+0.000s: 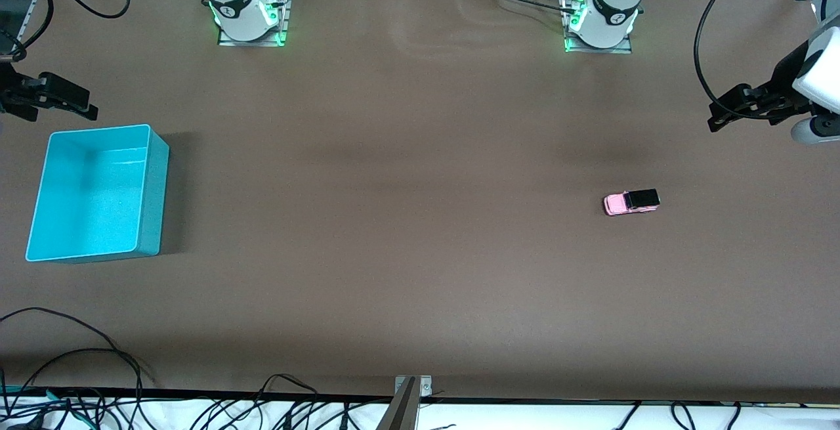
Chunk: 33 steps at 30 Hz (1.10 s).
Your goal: Wind and store pink jeep toy
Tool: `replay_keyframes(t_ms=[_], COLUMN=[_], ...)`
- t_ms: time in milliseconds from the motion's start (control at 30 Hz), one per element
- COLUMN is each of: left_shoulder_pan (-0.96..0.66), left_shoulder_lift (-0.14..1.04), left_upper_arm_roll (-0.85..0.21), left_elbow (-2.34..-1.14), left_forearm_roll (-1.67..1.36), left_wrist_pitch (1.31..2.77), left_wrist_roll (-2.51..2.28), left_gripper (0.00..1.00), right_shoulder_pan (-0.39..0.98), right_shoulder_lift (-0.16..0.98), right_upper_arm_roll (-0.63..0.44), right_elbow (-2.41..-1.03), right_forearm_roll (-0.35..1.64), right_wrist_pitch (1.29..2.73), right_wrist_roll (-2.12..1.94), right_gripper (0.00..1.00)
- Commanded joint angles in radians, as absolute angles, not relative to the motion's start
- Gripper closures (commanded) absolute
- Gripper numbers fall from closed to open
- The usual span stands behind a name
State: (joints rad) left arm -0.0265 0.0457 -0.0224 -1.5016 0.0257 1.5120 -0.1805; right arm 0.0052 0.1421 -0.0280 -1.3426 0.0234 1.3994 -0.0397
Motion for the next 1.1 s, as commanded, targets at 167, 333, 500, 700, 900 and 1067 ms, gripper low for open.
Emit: replay_keyframes(t_ms=[167, 333, 500, 700, 900, 1067], left_shoulder_pan=[-0.008, -0.008, -0.006, -0.006, -0.006, -0.005], left_shoulder_lift=[0.060, 0.060, 0.060, 0.060, 0.060, 0.060], left_upper_arm_roll=[-0.021, -0.021, -0.021, -0.021, -0.021, -0.021], left_elbow=[-1.465, -1.465, -1.465, -1.465, -1.465, -1.463], left_forearm_roll=[0.011, 0.011, 0.011, 0.012, 0.012, 0.012], left_wrist_pitch=[1.486, 1.486, 1.486, 1.486, 1.486, 1.486], left_wrist_roll=[-0.183, -0.187, -0.187, -0.186, -0.189, -0.189], left_gripper=[0.00, 0.00, 0.00, 0.00, 0.00, 0.00], right_shoulder_pan=[0.008, 0.005, 0.005, 0.005, 0.003, 0.005], right_shoulder_lift=[0.156, 0.158, 0.172, 0.172, 0.170, 0.170], right_upper_arm_roll=[-0.028, -0.029, -0.029, -0.029, -0.029, -0.029], right_elbow=[-1.313, -1.315, -1.315, -1.313, -1.313, -1.312], right_forearm_roll=[0.009, 0.009, 0.017, 0.012, 0.011, 0.012], right_wrist_pitch=[1.376, 1.382, 1.385, 1.384, 1.381, 1.387], right_wrist_roll=[-0.025, -0.023, -0.020, -0.021, -0.021, -0.021], right_gripper=[0.00, 0.00, 0.00, 0.00, 0.00, 0.00])
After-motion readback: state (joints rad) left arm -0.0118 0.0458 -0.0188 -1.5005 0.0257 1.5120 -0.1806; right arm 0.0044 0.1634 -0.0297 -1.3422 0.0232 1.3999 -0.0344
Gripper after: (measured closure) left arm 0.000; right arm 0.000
